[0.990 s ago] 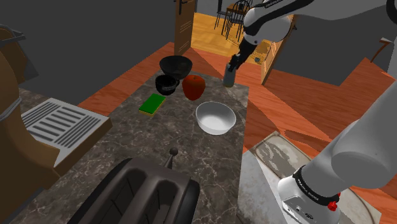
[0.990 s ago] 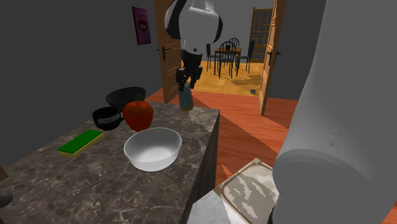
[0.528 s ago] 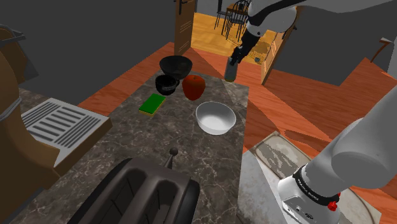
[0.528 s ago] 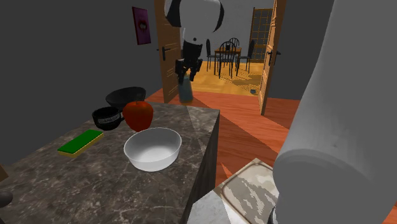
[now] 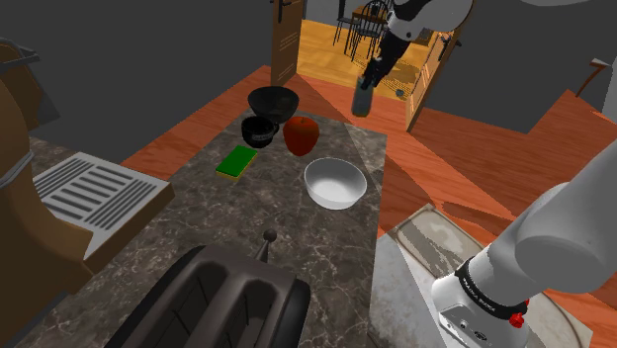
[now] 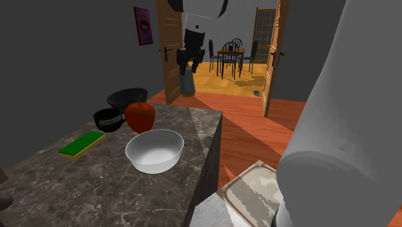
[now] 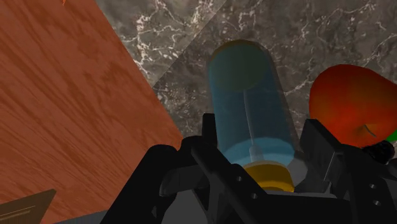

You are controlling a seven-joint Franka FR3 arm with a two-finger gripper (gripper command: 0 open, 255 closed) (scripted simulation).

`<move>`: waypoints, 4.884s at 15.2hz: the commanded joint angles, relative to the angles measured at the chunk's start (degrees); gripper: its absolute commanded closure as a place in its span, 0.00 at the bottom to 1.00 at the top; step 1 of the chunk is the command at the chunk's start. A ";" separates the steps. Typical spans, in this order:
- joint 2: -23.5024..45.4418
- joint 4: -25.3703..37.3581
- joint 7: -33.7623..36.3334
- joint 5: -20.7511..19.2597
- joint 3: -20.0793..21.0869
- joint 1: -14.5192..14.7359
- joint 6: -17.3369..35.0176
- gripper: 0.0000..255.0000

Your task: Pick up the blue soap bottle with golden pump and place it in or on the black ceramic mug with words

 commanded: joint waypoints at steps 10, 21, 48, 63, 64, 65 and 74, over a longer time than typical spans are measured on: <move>-0.25 5.76 5.35 -1.49 1.95 1.83 -5.29 1.00; 7.36 16.18 19.26 -2.94 8.05 8.54 -6.56 1.00; 22.27 25.92 30.29 -4.04 12.22 15.05 -0.53 1.00; 22.52 25.14 30.18 -3.95 12.25 15.05 0.51 0.00; 21.52 25.54 30.29 -4.12 12.17 15.06 -0.89 0.00; 20.58 26.04 30.39 -4.28 12.08 15.06 -2.31 0.00; 19.05 27.14 30.56 -4.56 11.95 15.05 -4.95 0.00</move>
